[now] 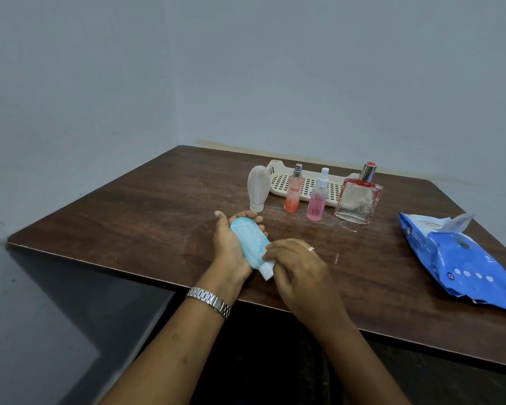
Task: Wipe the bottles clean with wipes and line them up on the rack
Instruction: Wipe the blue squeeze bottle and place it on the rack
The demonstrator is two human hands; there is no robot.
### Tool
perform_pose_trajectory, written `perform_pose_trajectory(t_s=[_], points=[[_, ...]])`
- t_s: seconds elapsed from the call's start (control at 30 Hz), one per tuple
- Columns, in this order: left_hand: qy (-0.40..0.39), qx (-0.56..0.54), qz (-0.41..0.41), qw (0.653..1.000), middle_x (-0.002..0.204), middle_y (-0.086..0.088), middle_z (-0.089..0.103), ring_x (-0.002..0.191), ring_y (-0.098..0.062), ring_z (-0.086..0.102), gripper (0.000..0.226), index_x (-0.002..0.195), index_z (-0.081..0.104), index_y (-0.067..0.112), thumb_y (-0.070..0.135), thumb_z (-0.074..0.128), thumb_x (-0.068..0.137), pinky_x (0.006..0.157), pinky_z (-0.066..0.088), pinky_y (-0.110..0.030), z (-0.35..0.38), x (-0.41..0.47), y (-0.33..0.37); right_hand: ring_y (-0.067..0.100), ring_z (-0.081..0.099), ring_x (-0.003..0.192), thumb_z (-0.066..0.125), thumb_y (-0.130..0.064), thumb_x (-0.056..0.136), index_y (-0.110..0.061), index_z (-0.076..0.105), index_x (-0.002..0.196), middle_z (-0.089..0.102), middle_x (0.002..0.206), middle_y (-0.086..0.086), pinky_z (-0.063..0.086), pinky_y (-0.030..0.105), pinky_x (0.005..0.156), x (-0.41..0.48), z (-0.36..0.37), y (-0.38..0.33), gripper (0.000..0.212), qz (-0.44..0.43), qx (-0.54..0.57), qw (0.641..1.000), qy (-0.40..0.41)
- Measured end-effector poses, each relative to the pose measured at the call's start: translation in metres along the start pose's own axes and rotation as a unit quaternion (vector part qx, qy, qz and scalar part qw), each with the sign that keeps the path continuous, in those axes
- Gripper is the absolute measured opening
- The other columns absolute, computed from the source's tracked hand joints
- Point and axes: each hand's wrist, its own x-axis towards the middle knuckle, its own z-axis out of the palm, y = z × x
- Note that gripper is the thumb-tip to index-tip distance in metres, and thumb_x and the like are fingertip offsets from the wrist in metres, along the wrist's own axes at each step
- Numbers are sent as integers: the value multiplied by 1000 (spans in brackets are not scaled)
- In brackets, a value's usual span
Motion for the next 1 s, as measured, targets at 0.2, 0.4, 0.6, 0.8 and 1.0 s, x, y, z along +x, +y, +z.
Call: perform_pose_trajectory(t_s=[0.2, 0.4, 0.6, 0.8, 1.0], points=[[6, 6, 8, 1000, 51, -4, 58, 44, -14, 52, 72, 68, 54, 7, 55, 12, 100, 65, 43, -32, -1, 0, -1, 13, 56, 99, 53, 0, 81, -9, 70, 87, 67, 100, 1, 39, 17, 96, -5, 2, 0, 20, -90, -19, 995, -49], [22, -6, 2, 1000, 52, -5, 55, 50, -17, 50, 72, 65, 53, 7, 56, 13, 100, 65, 44, -33, 1, 1, 0, 13, 55, 93, 45, -7, 79, -13, 69, 86, 69, 94, -4, 38, 17, 92, 7, 4, -6, 26, -57, -43, 997, -32], [40, 0, 10, 999, 49, -4, 54, 52, -18, 49, 70, 64, 50, 8, 55, 14, 101, 65, 45, -32, 2, 2, -1, 12, 56, 78, 46, -16, 81, -19, 52, 90, 62, 83, -7, 40, 30, 74, -3, -2, -17, 11, -46, -78, 995, -46], [35, -14, 10, 999, 49, -4, 53, 52, -18, 48, 70, 64, 48, 8, 56, 14, 100, 63, 44, -31, 0, 3, -1, 10, 51, 76, 48, -15, 81, -19, 45, 92, 61, 84, -6, 39, 27, 71, 5, 5, -21, 12, -54, -59, 997, -12], [37, -16, 12, 999, 48, -4, 52, 52, -17, 47, 70, 63, 48, 8, 57, 13, 100, 64, 44, -32, 0, 3, 0, 11, 52, 72, 56, -12, 78, -23, 41, 89, 59, 81, -6, 40, 25, 68, -4, -5, -11, 22, -23, -53, 998, -36]])
